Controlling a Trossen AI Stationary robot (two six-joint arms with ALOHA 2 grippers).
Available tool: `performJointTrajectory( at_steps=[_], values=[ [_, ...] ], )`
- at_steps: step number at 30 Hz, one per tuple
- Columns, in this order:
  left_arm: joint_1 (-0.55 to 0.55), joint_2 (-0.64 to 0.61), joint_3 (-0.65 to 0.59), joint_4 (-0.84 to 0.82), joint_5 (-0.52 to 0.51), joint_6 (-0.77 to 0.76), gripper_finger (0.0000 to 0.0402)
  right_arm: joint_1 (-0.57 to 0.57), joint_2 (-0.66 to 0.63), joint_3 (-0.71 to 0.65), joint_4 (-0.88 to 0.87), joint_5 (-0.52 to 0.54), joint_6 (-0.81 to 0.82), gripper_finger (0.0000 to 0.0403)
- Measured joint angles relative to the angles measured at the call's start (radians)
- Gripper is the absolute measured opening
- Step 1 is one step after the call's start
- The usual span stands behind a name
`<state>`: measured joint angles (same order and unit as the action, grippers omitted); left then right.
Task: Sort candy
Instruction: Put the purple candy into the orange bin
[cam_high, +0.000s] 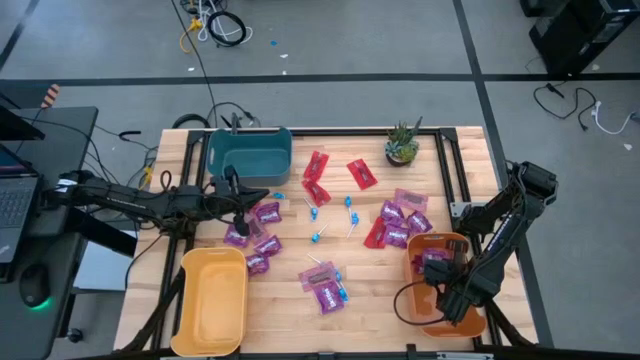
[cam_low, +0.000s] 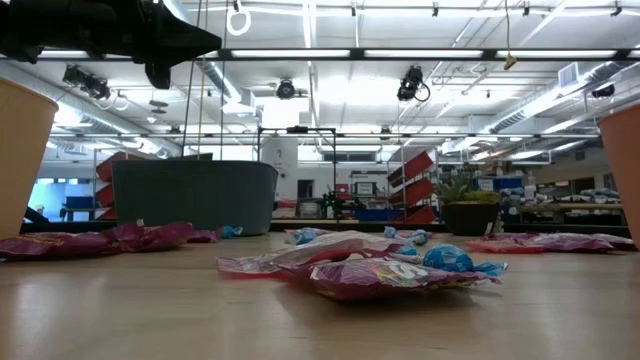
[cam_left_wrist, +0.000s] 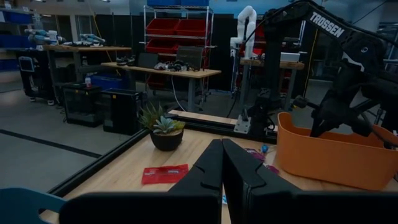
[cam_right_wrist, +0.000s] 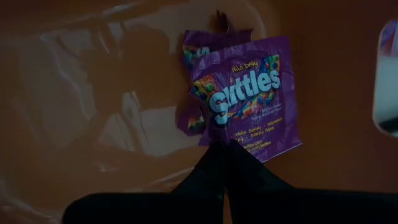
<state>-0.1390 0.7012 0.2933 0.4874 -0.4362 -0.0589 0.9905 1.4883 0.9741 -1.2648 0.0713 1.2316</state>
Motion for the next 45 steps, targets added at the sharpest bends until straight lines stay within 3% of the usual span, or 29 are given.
performJointTrajectory(
  at_steps=[16,27,34,41,45],
  values=[
    [0.0,0.0,0.0,-0.005,0.0,0.001,0.0006,-0.035,-0.001,0.0,0.071,0.017,-0.007,0.0002],
    [0.0,0.0,0.0,-0.008,0.0,0.001,0.0006,-0.077,-0.001,0.0,0.069,0.015,-0.009,0.0061],
    [0.0,0.0,0.0,-0.008,0.0,0.001,0.0006,-0.083,-0.002,0.007,0.011,-0.094,0.001,0.0079],
    [0.0,0.0,0.0,-0.007,0.0,-0.003,0.0006,-0.082,-0.033,0.136,-0.11,-0.109,0.068,0.0076],
    [0.0,0.0,0.0,-0.007,0.0,-0.005,0.0006,-0.082,-0.064,0.255,-0.194,-0.046,0.119,0.0075]
  ],
)
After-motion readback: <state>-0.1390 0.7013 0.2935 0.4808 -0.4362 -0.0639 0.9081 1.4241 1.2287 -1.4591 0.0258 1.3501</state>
